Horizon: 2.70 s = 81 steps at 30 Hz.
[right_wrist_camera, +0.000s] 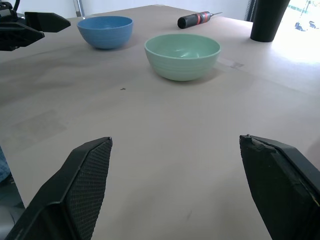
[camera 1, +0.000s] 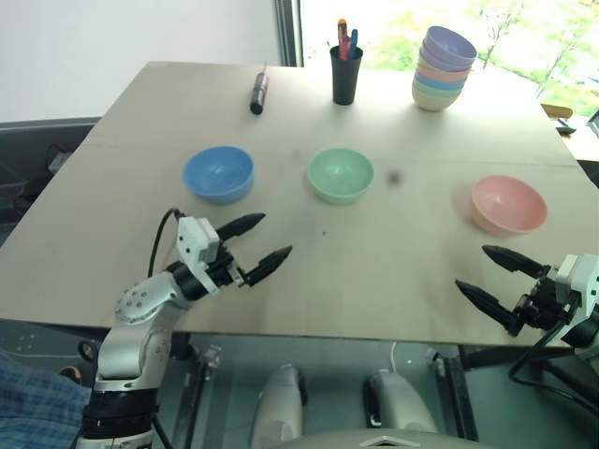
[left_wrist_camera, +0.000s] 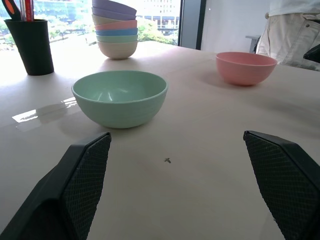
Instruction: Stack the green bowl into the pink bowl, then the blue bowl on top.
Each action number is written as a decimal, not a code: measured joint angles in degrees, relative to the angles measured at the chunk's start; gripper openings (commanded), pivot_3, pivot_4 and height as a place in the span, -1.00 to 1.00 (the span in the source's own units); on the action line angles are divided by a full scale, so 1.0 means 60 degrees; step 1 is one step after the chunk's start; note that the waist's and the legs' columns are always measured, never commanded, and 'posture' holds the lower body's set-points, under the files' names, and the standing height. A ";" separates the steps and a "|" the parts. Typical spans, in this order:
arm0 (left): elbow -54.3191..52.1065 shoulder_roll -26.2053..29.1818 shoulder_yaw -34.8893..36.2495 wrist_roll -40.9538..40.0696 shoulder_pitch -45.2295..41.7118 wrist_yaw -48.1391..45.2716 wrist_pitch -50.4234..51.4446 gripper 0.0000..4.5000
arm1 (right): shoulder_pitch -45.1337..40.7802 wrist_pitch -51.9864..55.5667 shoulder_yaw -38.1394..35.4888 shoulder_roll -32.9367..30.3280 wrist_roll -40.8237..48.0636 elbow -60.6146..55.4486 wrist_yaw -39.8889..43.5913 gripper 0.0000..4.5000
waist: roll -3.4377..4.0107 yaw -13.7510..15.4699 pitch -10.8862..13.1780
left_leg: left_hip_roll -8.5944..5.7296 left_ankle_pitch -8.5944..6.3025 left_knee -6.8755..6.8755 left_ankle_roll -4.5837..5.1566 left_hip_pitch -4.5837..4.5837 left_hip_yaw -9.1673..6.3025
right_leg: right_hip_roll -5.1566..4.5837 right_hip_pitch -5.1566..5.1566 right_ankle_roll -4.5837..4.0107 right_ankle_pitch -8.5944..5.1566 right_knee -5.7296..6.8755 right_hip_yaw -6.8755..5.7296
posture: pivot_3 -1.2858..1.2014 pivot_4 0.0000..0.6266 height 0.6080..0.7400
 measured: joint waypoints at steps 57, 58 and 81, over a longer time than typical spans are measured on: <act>0.0435 -0.1548 -0.0952 -0.1596 -0.1575 -0.1467 0.0113 1.00 | -0.5453 0.2875 0.3273 -0.3439 -0.4772 0.3571 -0.1547 0.91 | 0.0008 0.0011 -0.0014 | -0.0004 0.0001 0.0007 0.0000 -0.0010 0.0001 | 0.0002 -0.0004 0.0001 0.0001 -0.0004 0.0006 | 0.03 -0.52 1.00; 0.0432 -0.1546 -0.0943 -0.1597 -0.1591 -0.1432 0.0120 1.00 | -0.5781 0.2888 0.3638 -0.3440 -0.4911 0.3916 -0.1301 0.91 | 0.0008 0.0002 -0.0014 | -0.0003 0.0001 0.0007 0.0000 -0.0009 0.0004 | 0.0002 -0.0004 0.0001 0.0001 -0.0006 0.0008 | 0.03 -0.52 1.00; -0.0138 -0.1390 -0.0944 -0.1644 -0.1313 -0.0928 0.0399 1.00 | -0.6830 0.2111 0.4990 -0.3119 -0.5876 0.4455 0.0219 -0.98 | 0.0005 -0.0071 -0.0021 | 0.0000 0.0001 0.0002 -0.0001 -0.0004 0.0008 | 0.0004 -0.0008 0.0001 0.0001 -0.0001 0.0010 | 0.03 -0.52 1.00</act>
